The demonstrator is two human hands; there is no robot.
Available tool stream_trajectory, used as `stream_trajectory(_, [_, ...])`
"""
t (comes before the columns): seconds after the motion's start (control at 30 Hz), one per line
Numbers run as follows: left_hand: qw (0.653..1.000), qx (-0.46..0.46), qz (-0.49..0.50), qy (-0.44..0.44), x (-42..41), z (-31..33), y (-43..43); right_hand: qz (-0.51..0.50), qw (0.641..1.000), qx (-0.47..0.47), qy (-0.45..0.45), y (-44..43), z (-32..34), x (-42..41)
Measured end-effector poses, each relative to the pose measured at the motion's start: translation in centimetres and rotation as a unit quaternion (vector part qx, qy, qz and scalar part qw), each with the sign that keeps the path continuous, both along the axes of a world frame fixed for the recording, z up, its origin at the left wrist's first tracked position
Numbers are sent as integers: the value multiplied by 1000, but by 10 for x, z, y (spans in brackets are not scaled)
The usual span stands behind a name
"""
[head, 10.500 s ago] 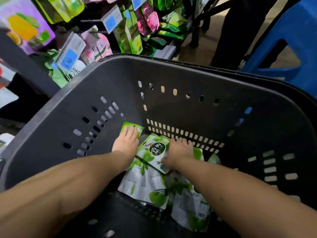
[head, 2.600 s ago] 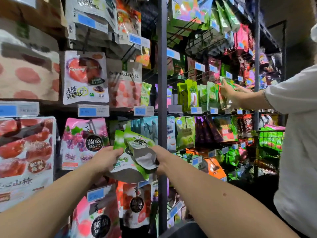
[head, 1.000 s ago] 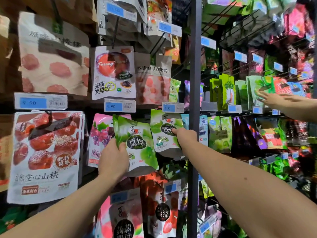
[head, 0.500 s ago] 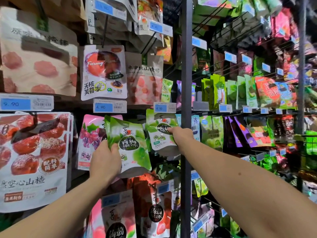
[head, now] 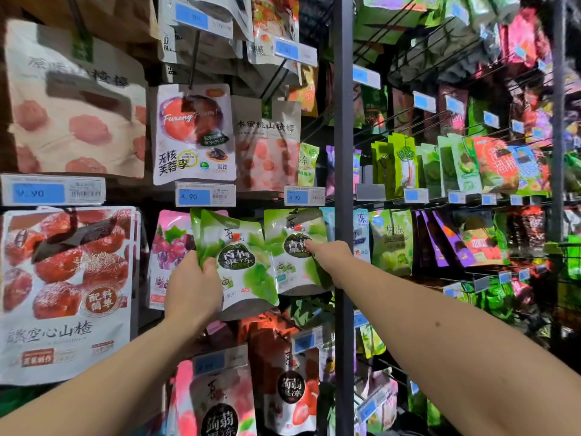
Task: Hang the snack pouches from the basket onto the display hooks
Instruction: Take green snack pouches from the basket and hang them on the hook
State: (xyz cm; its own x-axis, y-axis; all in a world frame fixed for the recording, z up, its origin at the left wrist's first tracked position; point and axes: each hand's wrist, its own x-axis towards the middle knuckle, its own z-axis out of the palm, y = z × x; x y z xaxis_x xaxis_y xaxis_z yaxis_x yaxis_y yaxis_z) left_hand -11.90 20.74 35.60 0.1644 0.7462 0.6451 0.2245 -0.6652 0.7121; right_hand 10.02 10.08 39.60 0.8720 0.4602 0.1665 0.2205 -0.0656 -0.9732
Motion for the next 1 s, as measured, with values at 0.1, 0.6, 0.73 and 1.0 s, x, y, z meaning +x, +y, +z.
stream_trajectory(0.1, [1000, -2, 3, 4, -5, -2, 2, 24, 999, -11, -35, 0, -14, -3])
stream_trajectory(0.6, [1000, 19, 11, 4, -17, -11, 15, 22, 956, 174, 236, 56, -50, 8])
stream_trajectory(0.73, [1000, 18, 22, 7, -10, -17, 27, 3, 984, 120, 134, 76, -59, 7])
stream_trajectory(1.0, [1000, 28, 10, 0, -2, -19, 33, 3, 991, 75, 107, 122, -66, 19])
